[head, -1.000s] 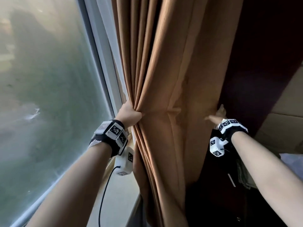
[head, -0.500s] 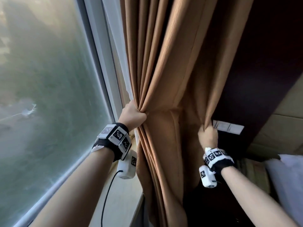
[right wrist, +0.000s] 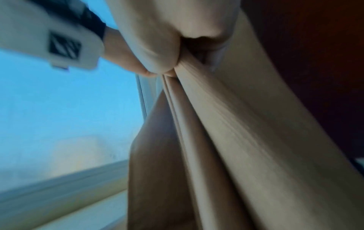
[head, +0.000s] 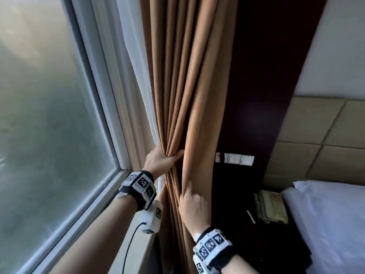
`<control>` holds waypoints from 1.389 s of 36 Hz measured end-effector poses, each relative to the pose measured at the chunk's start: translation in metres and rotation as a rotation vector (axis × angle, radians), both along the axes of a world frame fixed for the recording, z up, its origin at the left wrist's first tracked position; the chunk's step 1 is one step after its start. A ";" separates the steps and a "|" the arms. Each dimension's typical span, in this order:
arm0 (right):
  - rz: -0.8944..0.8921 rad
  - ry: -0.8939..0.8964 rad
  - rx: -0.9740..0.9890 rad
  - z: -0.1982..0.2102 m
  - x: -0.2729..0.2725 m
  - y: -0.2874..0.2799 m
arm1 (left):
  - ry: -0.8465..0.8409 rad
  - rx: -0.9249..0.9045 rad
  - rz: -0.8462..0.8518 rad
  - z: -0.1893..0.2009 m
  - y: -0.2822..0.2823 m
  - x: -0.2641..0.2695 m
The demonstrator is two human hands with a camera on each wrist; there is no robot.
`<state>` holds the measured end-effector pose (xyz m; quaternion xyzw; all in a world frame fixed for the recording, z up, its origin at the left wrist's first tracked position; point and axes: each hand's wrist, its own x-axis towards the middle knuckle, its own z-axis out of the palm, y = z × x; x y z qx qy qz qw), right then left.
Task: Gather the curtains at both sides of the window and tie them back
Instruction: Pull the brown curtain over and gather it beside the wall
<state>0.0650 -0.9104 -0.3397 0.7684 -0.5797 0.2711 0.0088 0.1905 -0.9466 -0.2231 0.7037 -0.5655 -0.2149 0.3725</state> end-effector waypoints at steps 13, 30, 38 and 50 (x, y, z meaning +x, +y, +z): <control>0.431 0.092 0.240 0.008 -0.016 0.010 | -0.081 0.076 0.002 0.004 0.022 -0.015; -0.028 -1.041 0.635 0.044 -0.119 -0.210 | 0.188 0.222 -0.045 0.021 0.008 0.037; 0.013 -1.142 0.759 0.018 -0.099 -0.276 | 0.229 0.242 -0.020 0.018 0.002 0.041; -0.282 -0.795 0.101 0.017 -0.161 -0.164 | 0.038 0.085 0.202 0.006 -0.004 0.019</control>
